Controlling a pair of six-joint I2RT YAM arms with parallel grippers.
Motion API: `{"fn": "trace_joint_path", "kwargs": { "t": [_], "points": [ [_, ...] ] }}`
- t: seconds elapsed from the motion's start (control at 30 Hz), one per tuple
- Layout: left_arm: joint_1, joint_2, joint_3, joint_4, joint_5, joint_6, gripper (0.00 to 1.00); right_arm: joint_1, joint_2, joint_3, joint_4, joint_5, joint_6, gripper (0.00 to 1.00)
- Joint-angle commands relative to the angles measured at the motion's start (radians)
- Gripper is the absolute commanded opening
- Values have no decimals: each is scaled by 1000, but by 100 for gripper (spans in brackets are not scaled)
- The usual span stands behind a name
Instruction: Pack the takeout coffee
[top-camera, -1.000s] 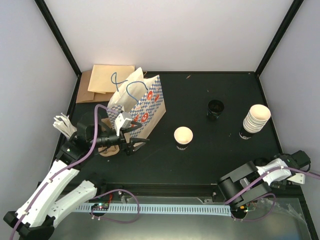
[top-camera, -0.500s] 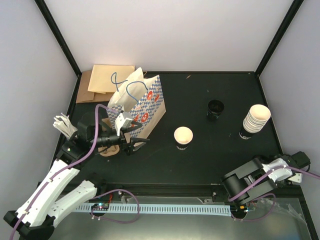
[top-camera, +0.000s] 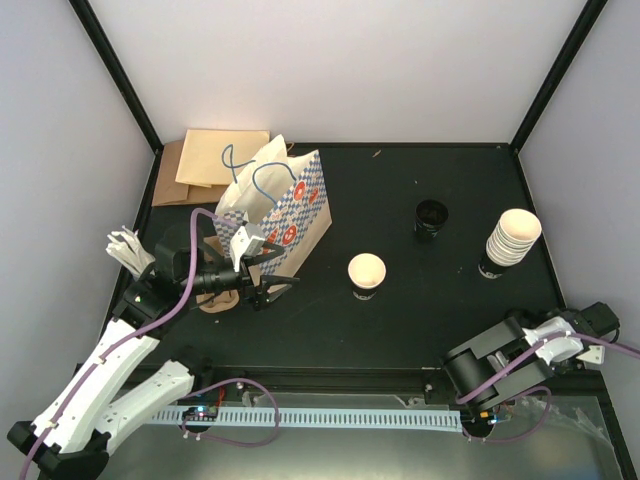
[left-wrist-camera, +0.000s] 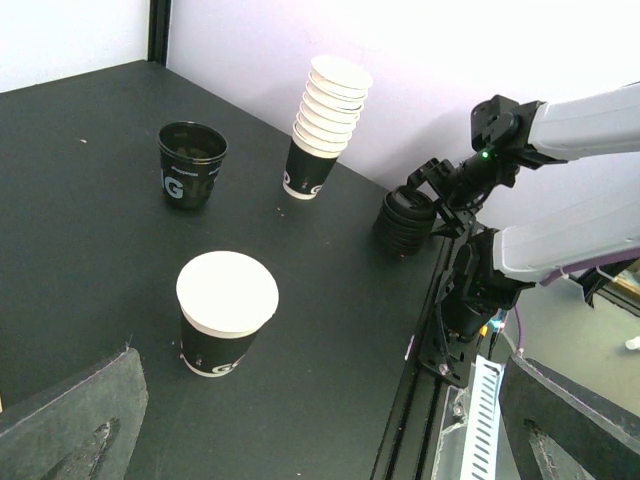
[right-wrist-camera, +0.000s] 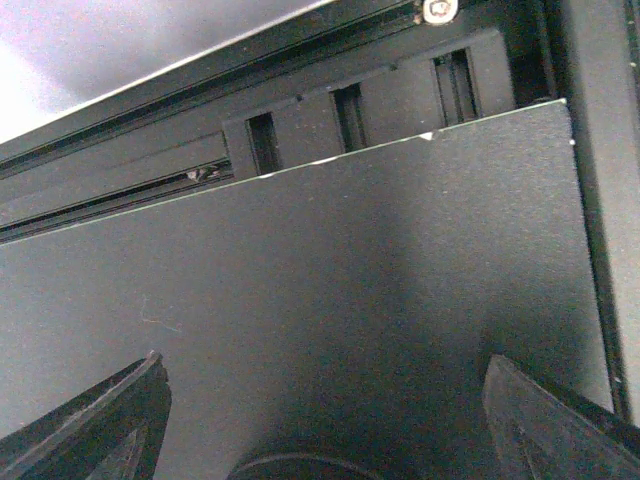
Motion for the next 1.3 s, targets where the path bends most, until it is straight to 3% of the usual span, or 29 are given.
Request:
{"fn": "trace_joint_path", "kwargs": {
  "t": [0.0, 1.27],
  "points": [
    [-4, 6, 6, 20, -6, 23, 99, 28, 34, -61, 0, -99, 21, 87],
    [-4, 5, 12, 19, -10, 25, 99, 725, 49, -86, 88, -59, 435, 87]
  ]
}}
